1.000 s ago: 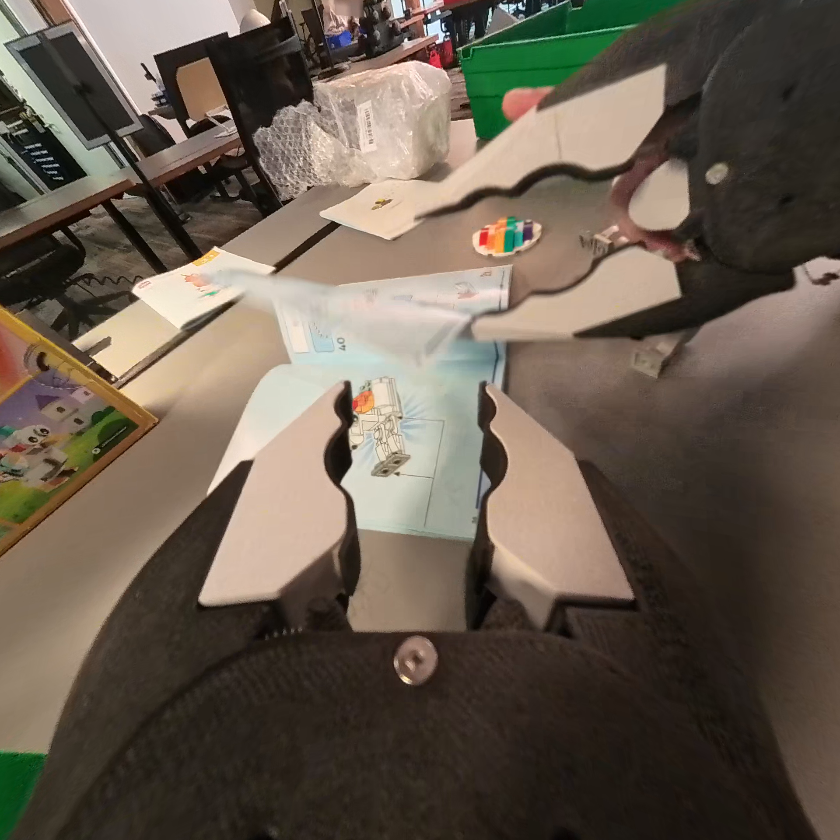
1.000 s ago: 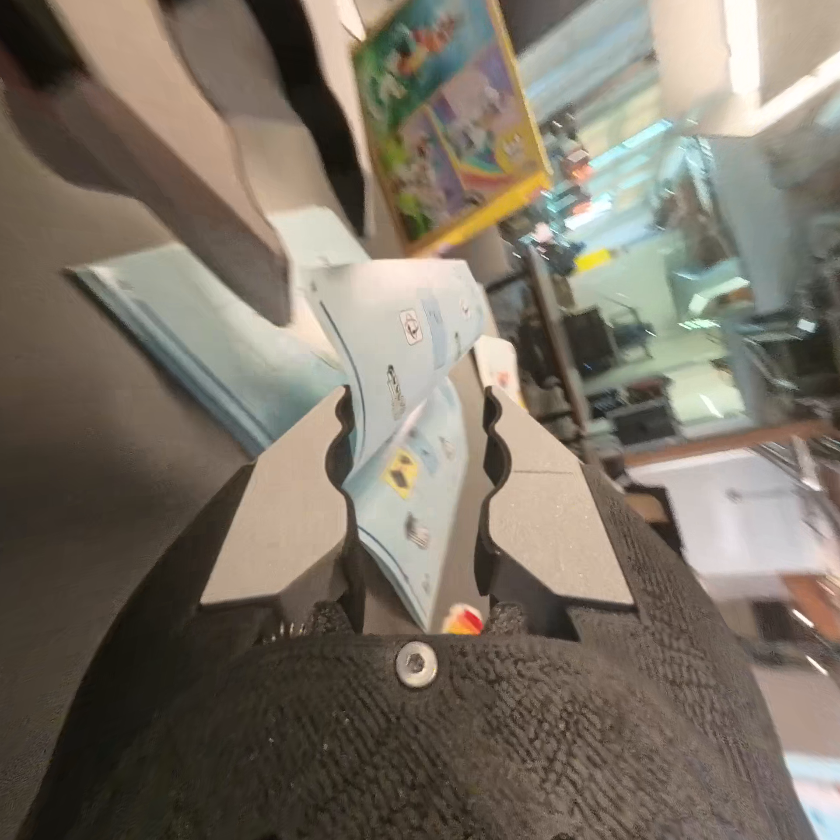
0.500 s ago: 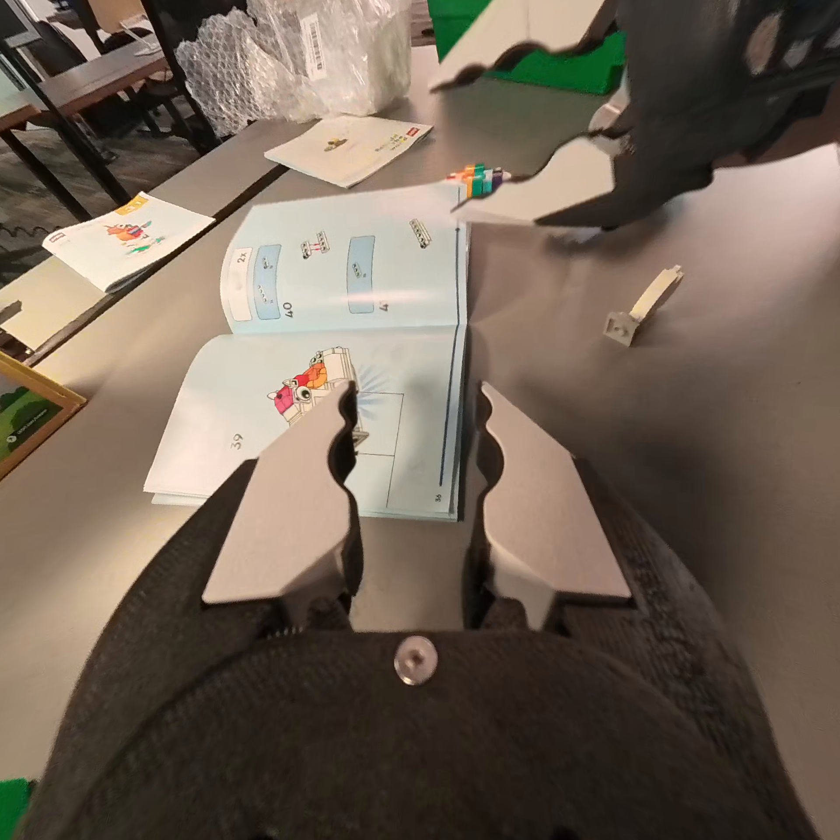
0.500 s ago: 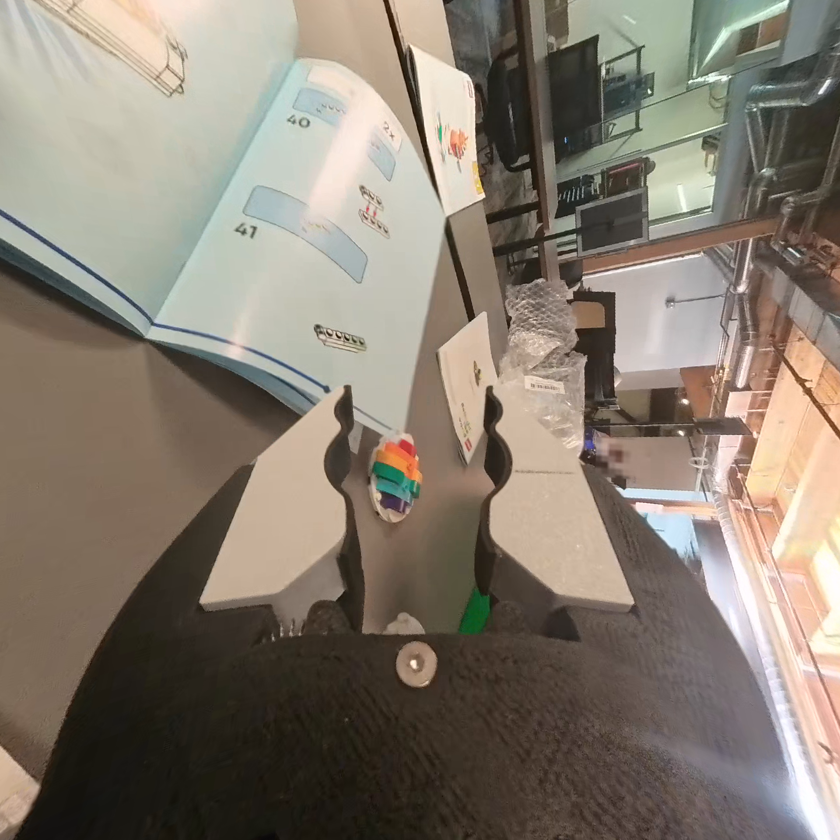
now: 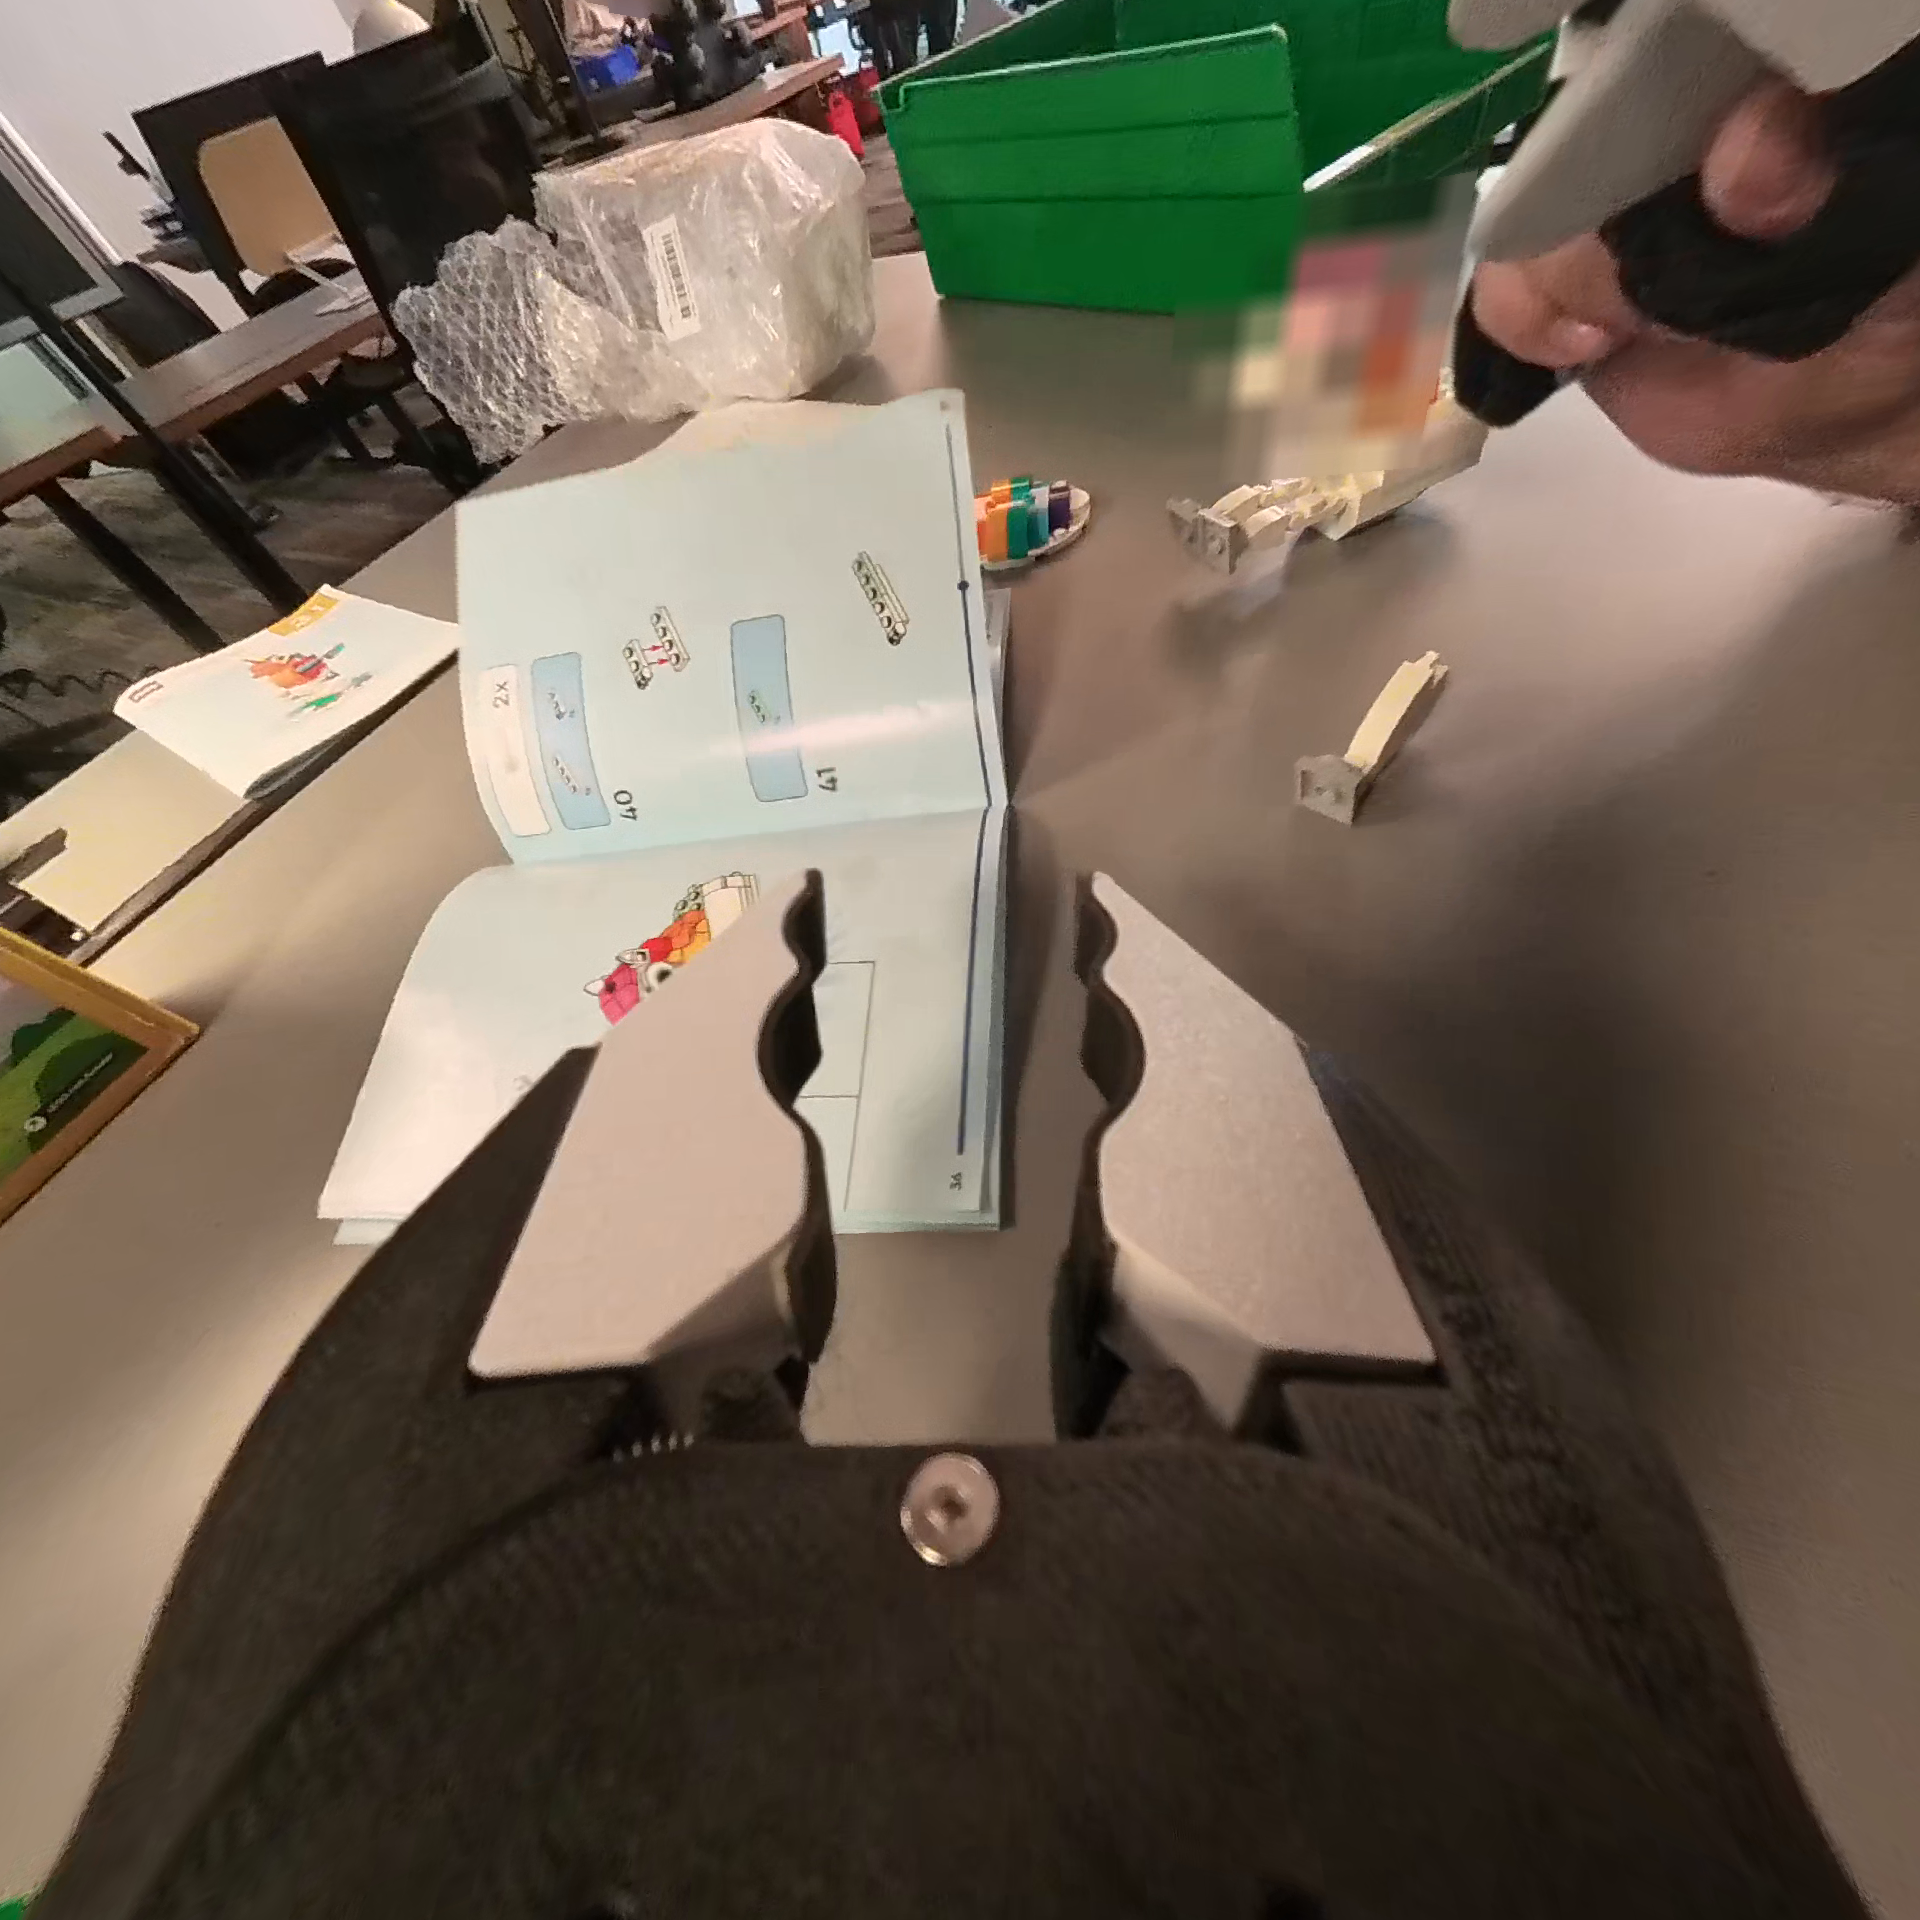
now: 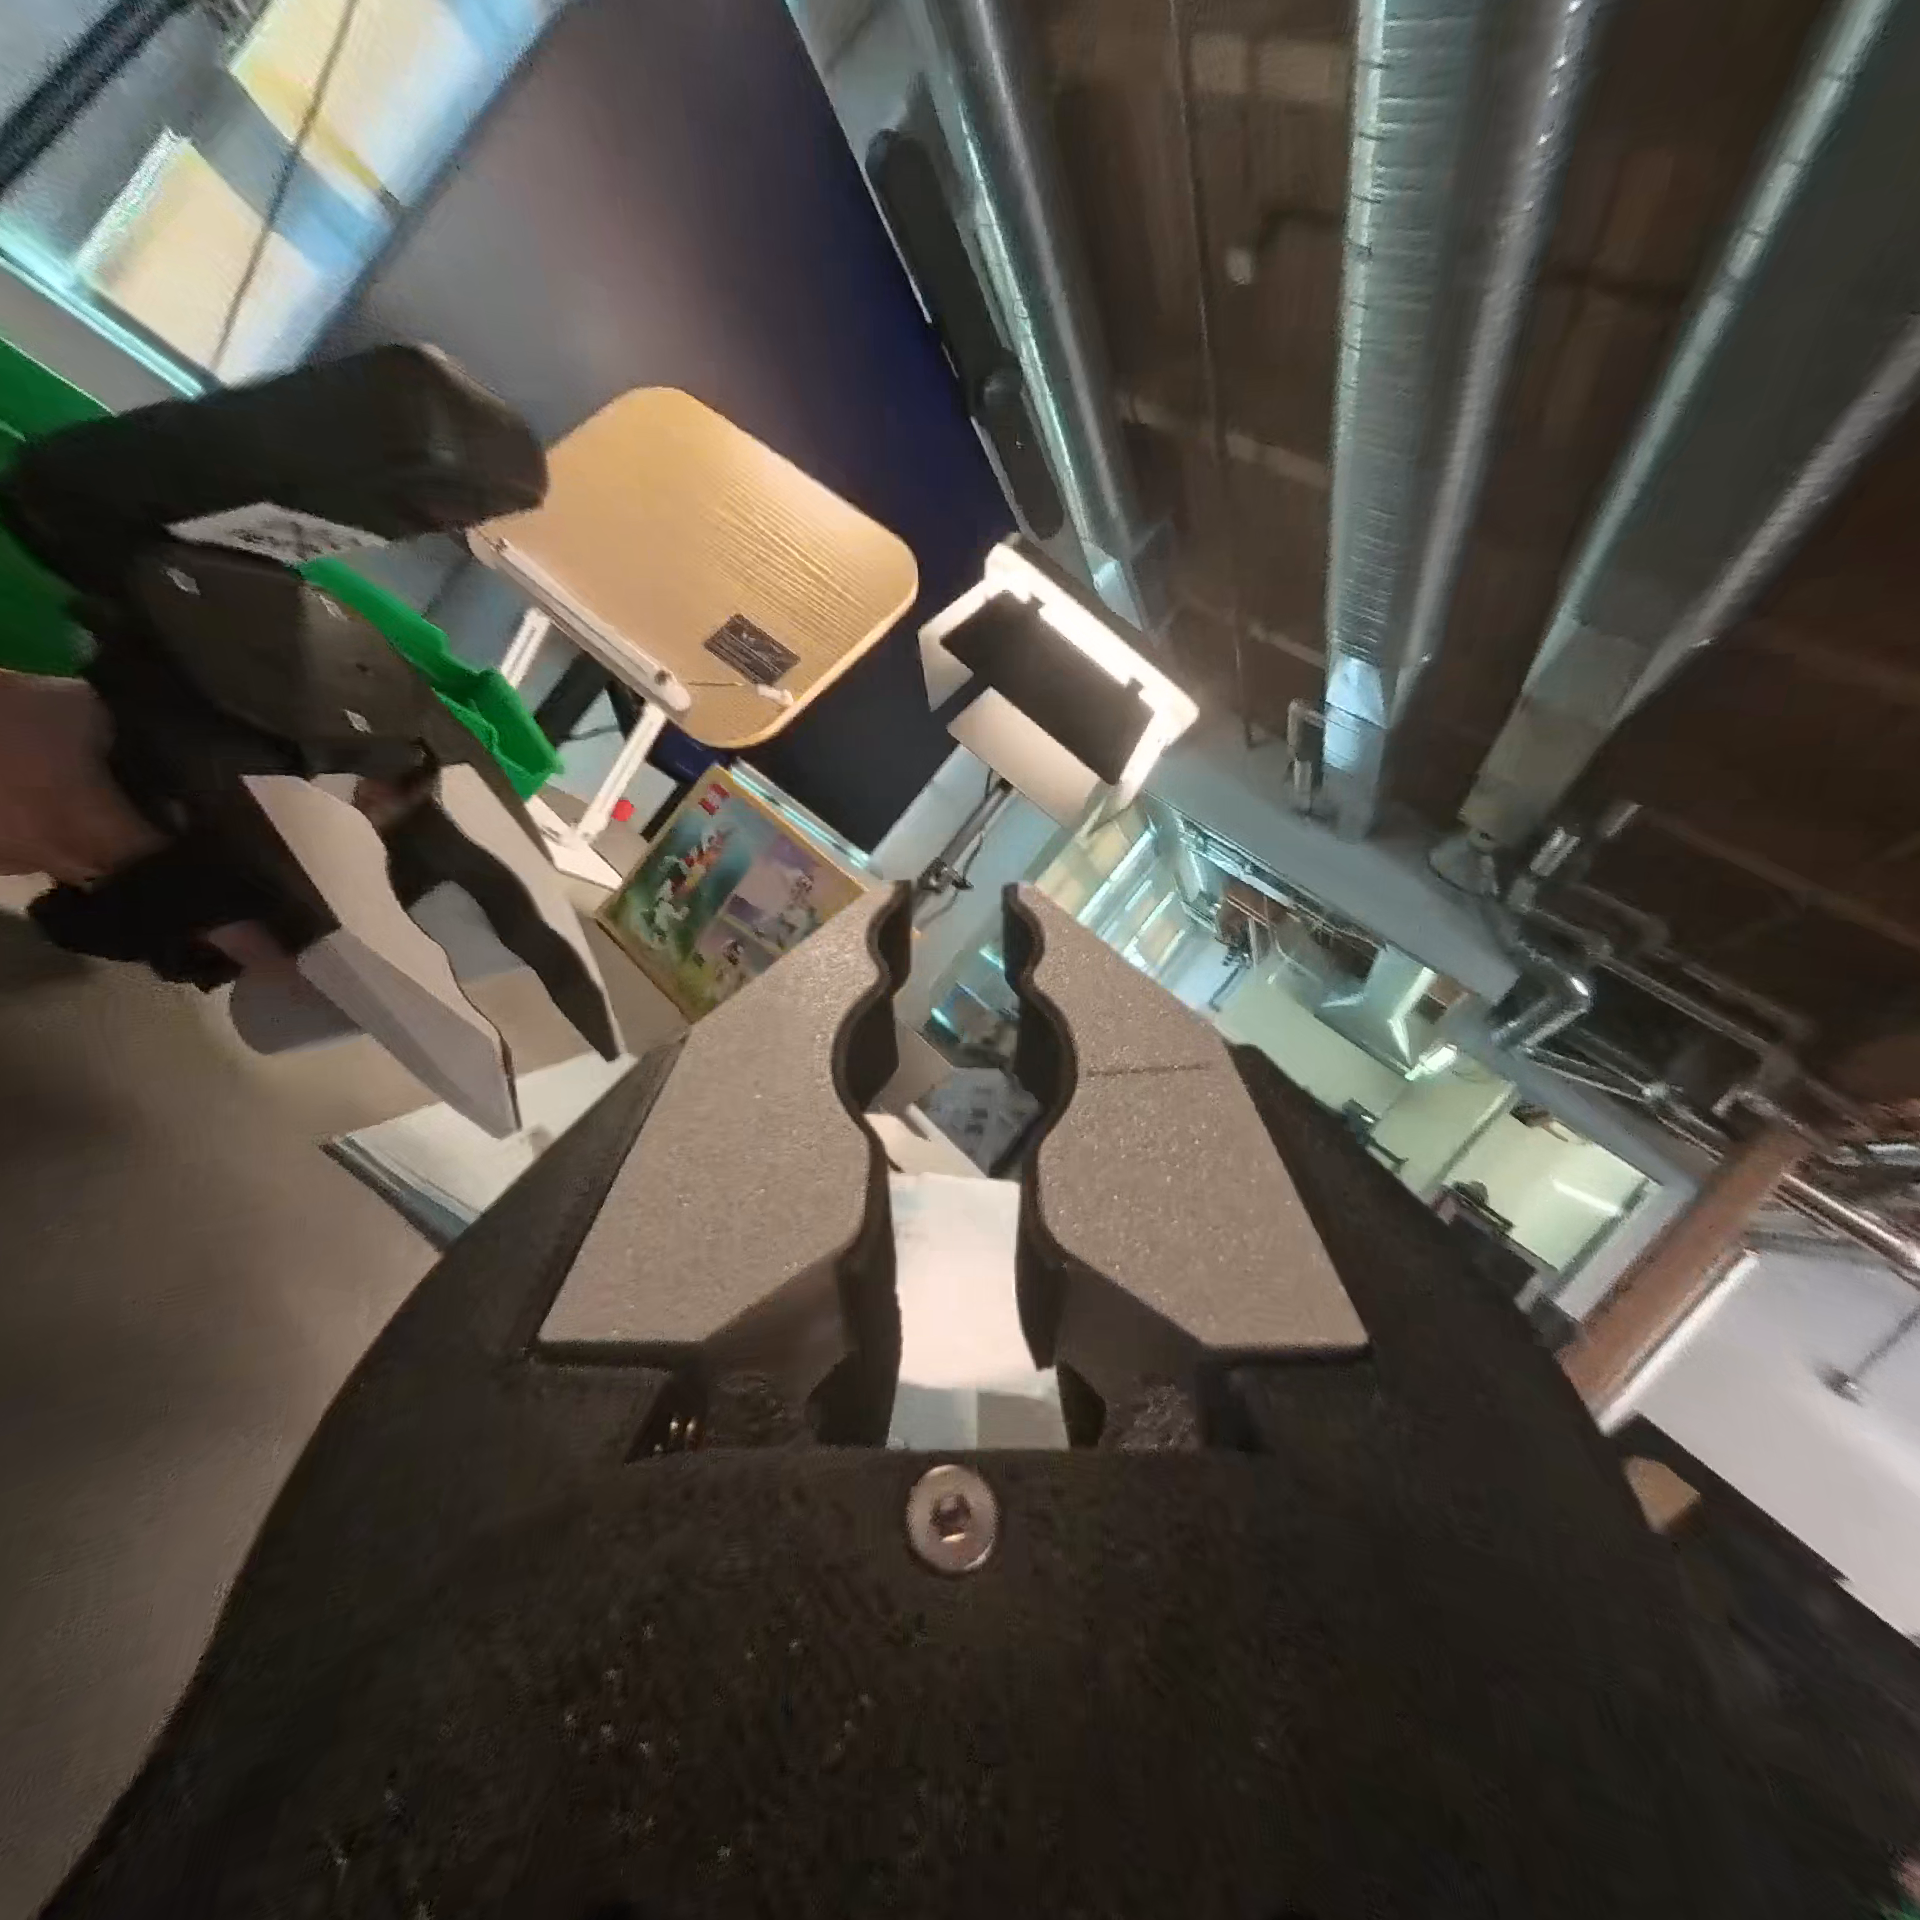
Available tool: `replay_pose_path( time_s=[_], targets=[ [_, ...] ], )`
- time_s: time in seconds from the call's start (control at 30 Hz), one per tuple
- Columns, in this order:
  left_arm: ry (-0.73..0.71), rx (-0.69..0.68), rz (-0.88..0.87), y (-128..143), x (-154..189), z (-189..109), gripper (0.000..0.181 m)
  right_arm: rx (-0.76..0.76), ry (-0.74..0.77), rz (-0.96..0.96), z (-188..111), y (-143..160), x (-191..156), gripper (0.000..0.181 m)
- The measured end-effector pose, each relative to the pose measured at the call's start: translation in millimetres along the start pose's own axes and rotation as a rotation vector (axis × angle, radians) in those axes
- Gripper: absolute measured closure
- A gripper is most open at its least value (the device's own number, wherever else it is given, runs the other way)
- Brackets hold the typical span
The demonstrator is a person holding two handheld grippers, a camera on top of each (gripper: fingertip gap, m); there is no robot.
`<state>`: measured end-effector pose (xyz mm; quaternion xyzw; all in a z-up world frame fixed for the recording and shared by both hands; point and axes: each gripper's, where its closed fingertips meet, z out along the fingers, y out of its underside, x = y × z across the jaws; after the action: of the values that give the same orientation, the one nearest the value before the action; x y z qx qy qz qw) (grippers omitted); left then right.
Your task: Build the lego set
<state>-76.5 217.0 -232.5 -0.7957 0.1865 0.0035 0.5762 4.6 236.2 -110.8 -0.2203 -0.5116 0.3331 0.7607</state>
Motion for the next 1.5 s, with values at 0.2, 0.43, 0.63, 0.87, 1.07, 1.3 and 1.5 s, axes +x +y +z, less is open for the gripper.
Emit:
replay_pose_path(
  time_s=[0.2,0.43,0.63,0.87,1.07,1.3,1.5],
  targets=[
    [-0.134,-0.004,-0.042,-15.7,-24.9,19.4,0.14,-0.027,0.029,0.038,3.2,7.8,3.7,0.17],
    [-0.102,-0.256,-0.29,-4.4,-59.5,83.5,0.143,-0.123,0.044,0.081,3.8,34.0,10.5,0.171],
    [0.012,-0.411,-0.356,25.2,-53.7,108.2,0.129,-0.118,0.058,0.124,3.0,34.1,16.3,0.171],
    [0.049,-0.43,-0.248,29.9,-45.6,118.8,0.098,-0.104,0.045,0.14,3.7,29.3,13.5,0.171],
    [0.106,-0.382,-0.224,30.2,-41.0,116.8,0.098,-0.109,0.056,0.168,3.2,32.0,17.5,0.171],
    [0.146,-0.337,-0.158,27.6,-31.5,96.4,0.101,-0.115,0.069,0.209,2.5,35.7,23.1,0.171],
    [0.071,-0.171,-0.048,-16.5,-29.7,83.2,0.1,-0.073,0.079,0.202,1.0,26.1,26.5,0.171]
  ],
)
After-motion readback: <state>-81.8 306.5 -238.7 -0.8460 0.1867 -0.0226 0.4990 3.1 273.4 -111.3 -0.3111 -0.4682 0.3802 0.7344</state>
